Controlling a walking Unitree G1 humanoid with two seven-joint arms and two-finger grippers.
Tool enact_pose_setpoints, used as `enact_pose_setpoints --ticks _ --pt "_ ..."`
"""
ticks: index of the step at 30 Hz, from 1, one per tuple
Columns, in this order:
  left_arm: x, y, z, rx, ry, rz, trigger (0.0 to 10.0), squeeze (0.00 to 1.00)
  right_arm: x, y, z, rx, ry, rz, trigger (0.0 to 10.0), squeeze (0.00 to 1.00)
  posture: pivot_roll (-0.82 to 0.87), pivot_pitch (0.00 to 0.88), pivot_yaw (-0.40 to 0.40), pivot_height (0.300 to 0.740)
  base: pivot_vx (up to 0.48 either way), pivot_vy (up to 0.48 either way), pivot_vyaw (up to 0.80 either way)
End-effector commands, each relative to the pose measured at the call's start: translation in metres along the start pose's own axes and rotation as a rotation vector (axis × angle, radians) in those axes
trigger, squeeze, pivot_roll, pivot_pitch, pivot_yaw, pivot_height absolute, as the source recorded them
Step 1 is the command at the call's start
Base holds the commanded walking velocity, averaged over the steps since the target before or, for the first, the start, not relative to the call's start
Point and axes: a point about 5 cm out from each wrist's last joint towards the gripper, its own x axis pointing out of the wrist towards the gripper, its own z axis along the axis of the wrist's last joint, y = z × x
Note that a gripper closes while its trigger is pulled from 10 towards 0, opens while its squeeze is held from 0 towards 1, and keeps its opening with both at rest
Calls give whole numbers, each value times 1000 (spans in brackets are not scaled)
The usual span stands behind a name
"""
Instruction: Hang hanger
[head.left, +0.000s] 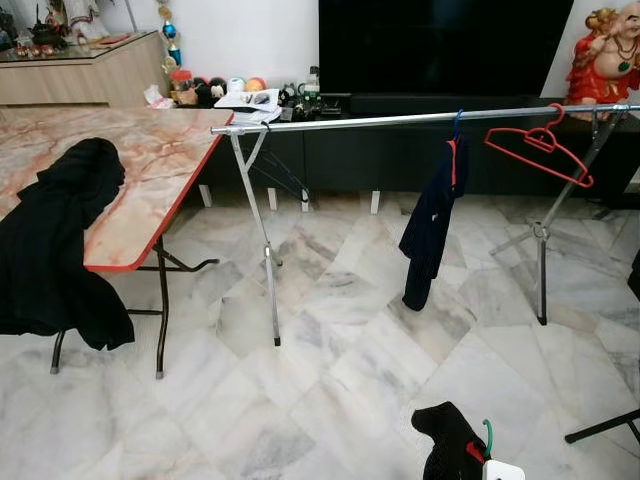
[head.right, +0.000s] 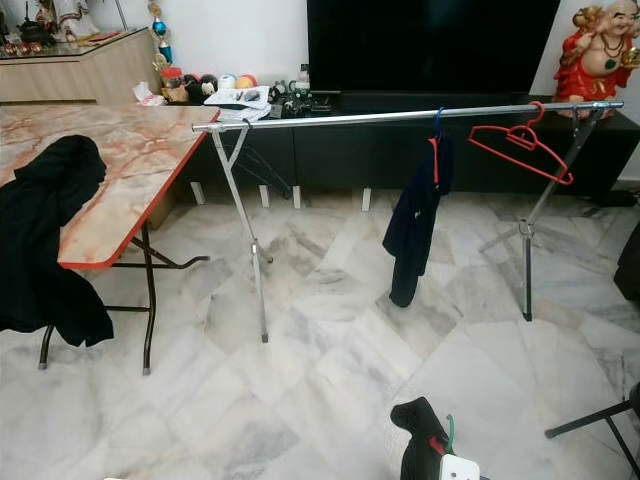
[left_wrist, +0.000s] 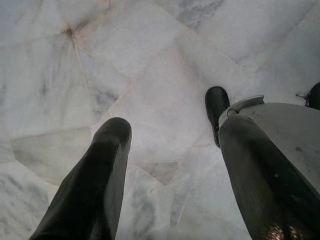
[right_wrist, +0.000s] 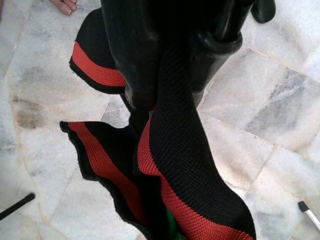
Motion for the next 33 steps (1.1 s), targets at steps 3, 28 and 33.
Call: enact_pose_setpoints --ticks 3,28,33 --pt "-2 12 5 61 -72 162 10000 0 6 -9 26 -92 -66 -63 10000 0 -42 0 47 740 0 0 0" --pt "-26 37 134 632 -558 137 10000 0 -1 29 156 -858 -394 611 10000 0 -17 0 22 740 0 0 0" --pt "-33 23 149 714 -628 -32 10000 0 -11 31 157 -1015 -331 818 10000 0 -17 0 24 740 0 0 0"
